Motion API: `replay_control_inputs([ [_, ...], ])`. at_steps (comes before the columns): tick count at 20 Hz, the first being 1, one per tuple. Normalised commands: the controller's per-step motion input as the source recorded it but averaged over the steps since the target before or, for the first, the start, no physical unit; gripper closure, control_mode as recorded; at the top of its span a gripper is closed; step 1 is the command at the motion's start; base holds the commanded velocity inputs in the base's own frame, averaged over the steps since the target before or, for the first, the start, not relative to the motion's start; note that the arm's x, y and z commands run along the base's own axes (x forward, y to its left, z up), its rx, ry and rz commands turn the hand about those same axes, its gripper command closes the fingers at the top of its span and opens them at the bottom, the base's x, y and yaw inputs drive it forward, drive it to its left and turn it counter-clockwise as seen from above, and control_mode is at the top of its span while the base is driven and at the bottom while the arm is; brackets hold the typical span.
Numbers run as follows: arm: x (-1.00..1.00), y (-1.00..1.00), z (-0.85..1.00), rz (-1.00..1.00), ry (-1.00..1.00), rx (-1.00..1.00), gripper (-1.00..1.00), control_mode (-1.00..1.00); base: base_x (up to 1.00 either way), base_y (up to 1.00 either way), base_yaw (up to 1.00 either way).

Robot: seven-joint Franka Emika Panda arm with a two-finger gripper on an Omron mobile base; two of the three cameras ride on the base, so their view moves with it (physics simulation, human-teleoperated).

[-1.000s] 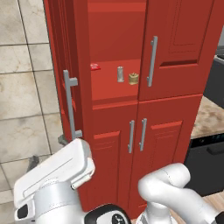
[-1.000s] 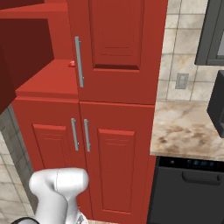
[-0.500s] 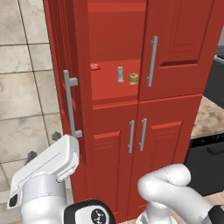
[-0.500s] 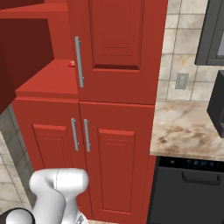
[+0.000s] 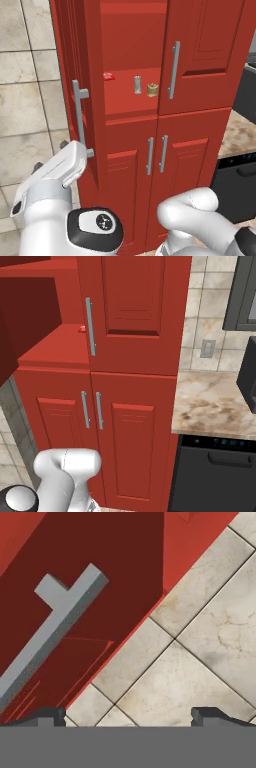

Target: Pick the candle and candle from the dining table and place them in the open cabinet. Close the cabinet after placing the objects.

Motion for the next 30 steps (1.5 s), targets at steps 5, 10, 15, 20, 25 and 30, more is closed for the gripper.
replay_control_inputs([
  [5, 0.45, 0.15, -0.29, -0.03, 0.08, -0.02, -1.0, -1.0, 0.0, 0.0, 0.0],
  [10, 0.22, 0.27, -0.28, -0.06, 0.05, -0.04, -1.0, -1.0, 0.0, 0.0, 0.0],
  [15, 0.04, 0.39, -0.19, -0.08, 0.05, -0.07, -1.0, -1.0, 0.0, 0.0, 0.0],
  [20, 0.01, 0.17, -0.05, -0.09, 0.05, -0.02, -1.0, -1.0, 0.0, 0.0, 0.0],
  [25, 0.0, -0.16, 0.0, -0.07, 0.01, 0.0, -1.0, -1.0, 0.0, 0.0, 0.0],
  [30, 0.0, -0.4, 0.0, -0.02, 0.0, 0.0, -1.0, -1.0, 0.0, 0.0, 0.0],
])
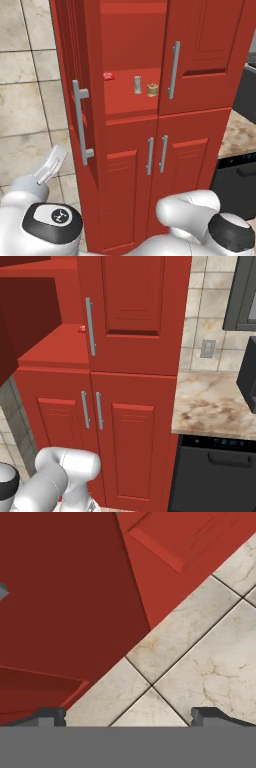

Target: Pick the candle and candle from the dining table and place them in the open cabinet. Close the cabinet after placing the objects.

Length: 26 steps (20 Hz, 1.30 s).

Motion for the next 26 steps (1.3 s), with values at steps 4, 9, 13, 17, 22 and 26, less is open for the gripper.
replay_control_inputs([
  [4, 0.0, -0.44, 0.0, 0.0, 0.0, 0.0, -1.0, -1.0, 0.0, 0.0, 0.0],
  [9, 0.02, -0.4, 0.0, 0.0, 0.0, 0.0, -1.0, -1.0, 0.0, 0.0, 0.0],
  [13, 0.11, -0.35, 0.0, 0.0, 0.01, 0.0, -1.0, -1.0, 0.0, 0.0, 0.0],
  [17, 0.08, -0.38, 0.0, 0.0, 0.0, 0.0, -1.0, -1.0, 0.0, 0.0, 0.0],
  [22, 0.02, -0.46, 0.0, 0.0, 0.0, 0.02, -1.0, -1.0, 0.0, 0.0, 0.0],
  [26, 0.07, -0.55, 0.0, 0.0, 0.0, 0.04, -1.0, -1.0, 0.0, 0.0, 0.0],
])
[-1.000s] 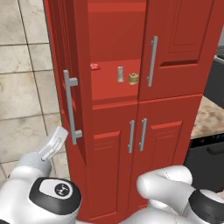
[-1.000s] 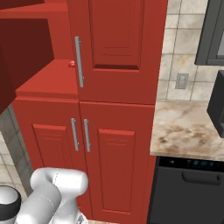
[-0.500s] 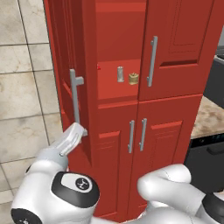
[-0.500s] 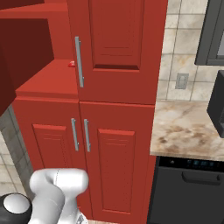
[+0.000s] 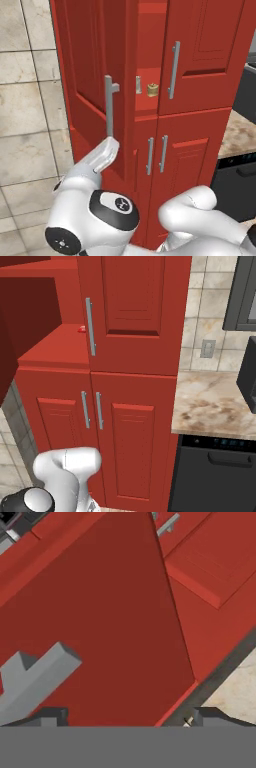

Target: Pick the candle and candle from the dining table and place them in the open cabinet. Close the cabinet after placing the objects.

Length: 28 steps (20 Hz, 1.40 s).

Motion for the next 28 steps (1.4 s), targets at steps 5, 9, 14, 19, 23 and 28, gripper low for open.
replay_control_inputs([
  [5, 0.18, -0.61, 0.0, 0.0, 0.0, 0.05, -1.0, -1.0, 0.0, 0.0, 0.0],
  [9, 0.22, -0.6, 0.01, 0.0, 0.0, 0.04, -1.0, -1.0, 0.0, 0.0, 0.0],
  [14, 0.22, -0.58, 0.08, 0.0, 0.0, 0.03, -1.0, -1.0, 0.0, 0.0, 0.0],
  [19, 0.22, -0.57, 0.11, 0.0, 0.0, 0.02, -1.0, -1.0, 0.0, 0.0, 0.0],
  [23, 0.31, -0.48, 0.12, 0.0, 0.0, 0.02, -1.0, -1.0, 0.0, 0.0, 0.0],
  [28, 0.4, -0.37, 0.11, 0.0, 0.01, 0.01, -1.0, -1.0, 0.0, 0.0, 0.0],
])
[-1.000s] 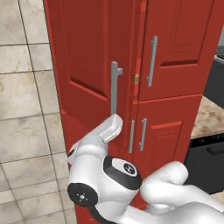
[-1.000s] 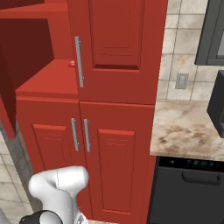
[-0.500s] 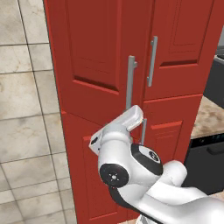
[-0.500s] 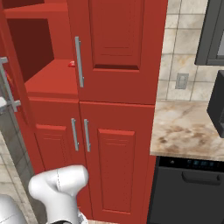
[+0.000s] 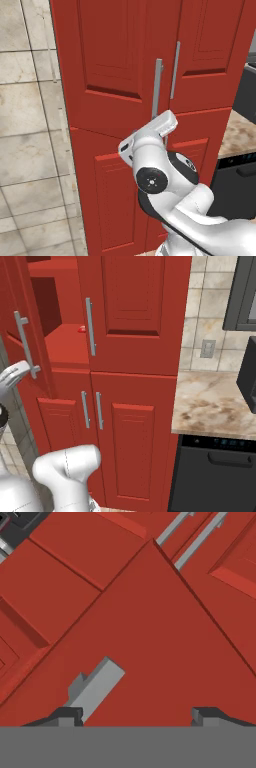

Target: Pick the candle and candle from the dining table and place them in the open cabinet. Close the cabinet after placing the objects.

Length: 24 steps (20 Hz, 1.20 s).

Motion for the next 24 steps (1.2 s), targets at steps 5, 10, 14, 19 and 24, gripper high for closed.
replay_control_inputs([
  [5, 0.44, -0.26, 0.07, 0.0, 0.04, 0.0, -1.0, -1.0, 0.0, 0.0, 0.0],
  [10, 0.51, -0.25, 0.03, 0.0, 0.05, 0.0, -1.0, -1.0, 0.0, 0.0, 0.0],
  [14, 0.56, -0.23, 0.0, 0.0, 0.06, 0.0, -1.0, -1.0, 0.0, 0.0, 0.0],
  [19, 0.57, -0.22, 0.0, 0.0, 0.05, 0.0, -1.0, -1.0, 0.0, 0.0, 0.0],
  [24, 0.55, -0.21, 0.0, 0.0, 0.05, 0.0, -1.0, -1.0, 0.0, 0.0, 0.0],
])
